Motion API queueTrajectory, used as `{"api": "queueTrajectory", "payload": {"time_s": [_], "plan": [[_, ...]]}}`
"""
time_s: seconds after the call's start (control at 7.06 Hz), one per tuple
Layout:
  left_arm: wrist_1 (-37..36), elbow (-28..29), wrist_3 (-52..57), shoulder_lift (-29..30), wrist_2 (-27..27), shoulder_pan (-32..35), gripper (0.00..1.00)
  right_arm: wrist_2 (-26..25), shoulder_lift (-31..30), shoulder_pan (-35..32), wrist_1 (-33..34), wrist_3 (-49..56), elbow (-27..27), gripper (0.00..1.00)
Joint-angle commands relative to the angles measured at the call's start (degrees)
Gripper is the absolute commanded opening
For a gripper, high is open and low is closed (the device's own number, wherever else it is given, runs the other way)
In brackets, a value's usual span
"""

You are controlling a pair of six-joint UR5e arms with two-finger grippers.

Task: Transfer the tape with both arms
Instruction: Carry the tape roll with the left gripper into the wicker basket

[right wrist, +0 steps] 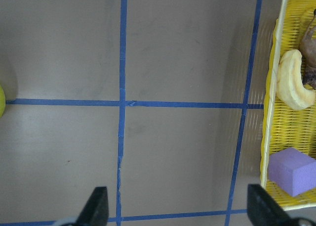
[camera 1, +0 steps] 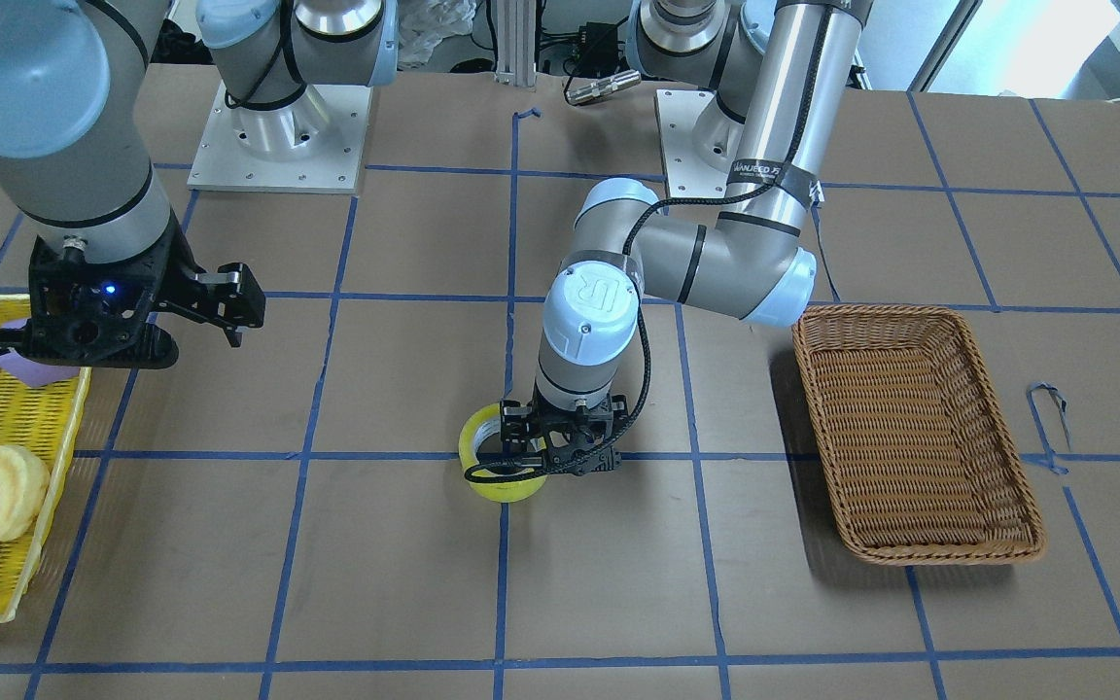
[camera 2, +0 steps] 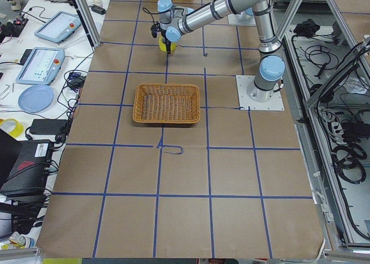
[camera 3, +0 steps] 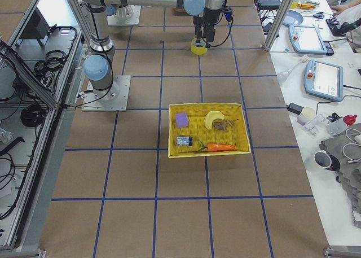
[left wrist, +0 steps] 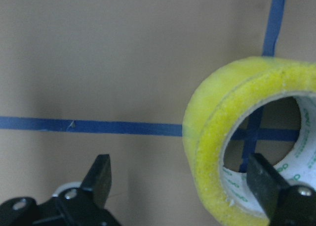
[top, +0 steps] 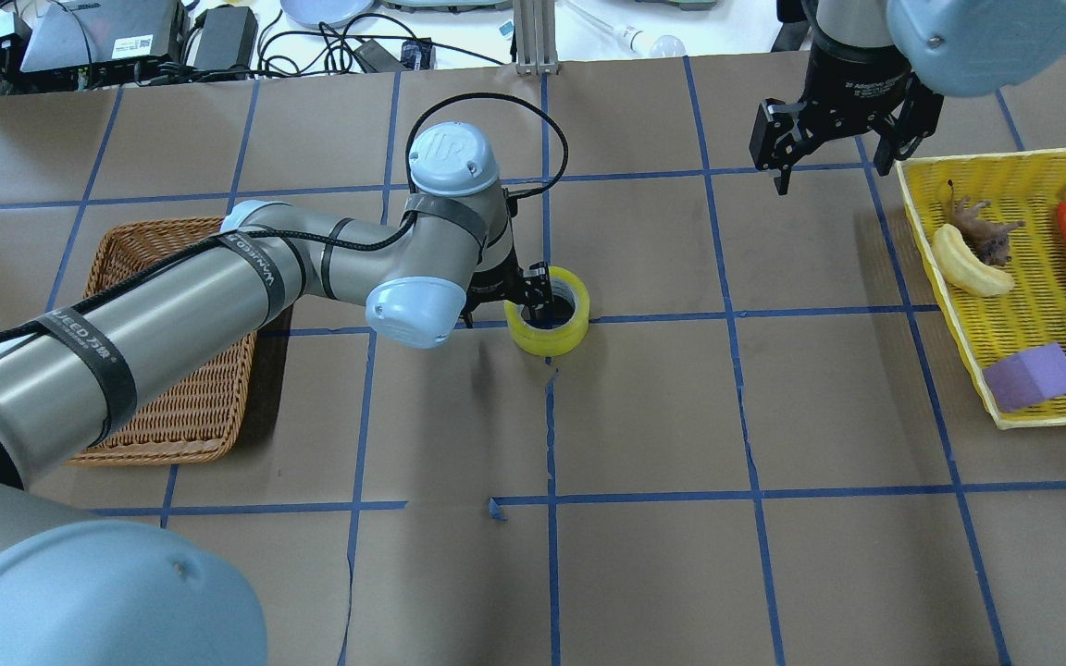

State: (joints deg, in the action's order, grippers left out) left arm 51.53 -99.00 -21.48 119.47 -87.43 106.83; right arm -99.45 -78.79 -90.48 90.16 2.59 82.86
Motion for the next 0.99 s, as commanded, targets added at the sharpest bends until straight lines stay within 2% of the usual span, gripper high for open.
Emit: {"api": "queueTrajectory", "payload": {"time_s": [0.0,0.28,0.42,0.57,0.71,0.85], "plan": [[-0.81,0.21,0.3,0.58,-0.19,0.22,0.0,-0.04,-0.23,-0.04,-0.15,-1.08,0.02,1.0],[-0.55,0.48,1.08,-2.55,-0.98,0.39,0.0,-0.04,-0.49,-0.04,-0.51,-2.59,0.11,1.0],[0.32,1.78,2.39,-4.49,-5.51,-0.04,0.0,-0.04,-0.49,-0.04,-0.51,-2.59,0.37,1.0],[4.07,3.71,3.1,-6.6,-7.21,-1.61,0.0,-0.04,-0.49,-0.04,-0.59,-2.59,0.72,1.0],[8.28,5.12,3.8,-8.97,-7.23,-5.63,0.0,-0.04,-0.49,-0.04,-0.6,-2.59,0.72,1.0],[12.68,5.66,12.34,-11.26,-6.79,-12.02,0.0,-0.04,-0.58,-0.04,-0.51,-2.59,0.72,1.0]]}}
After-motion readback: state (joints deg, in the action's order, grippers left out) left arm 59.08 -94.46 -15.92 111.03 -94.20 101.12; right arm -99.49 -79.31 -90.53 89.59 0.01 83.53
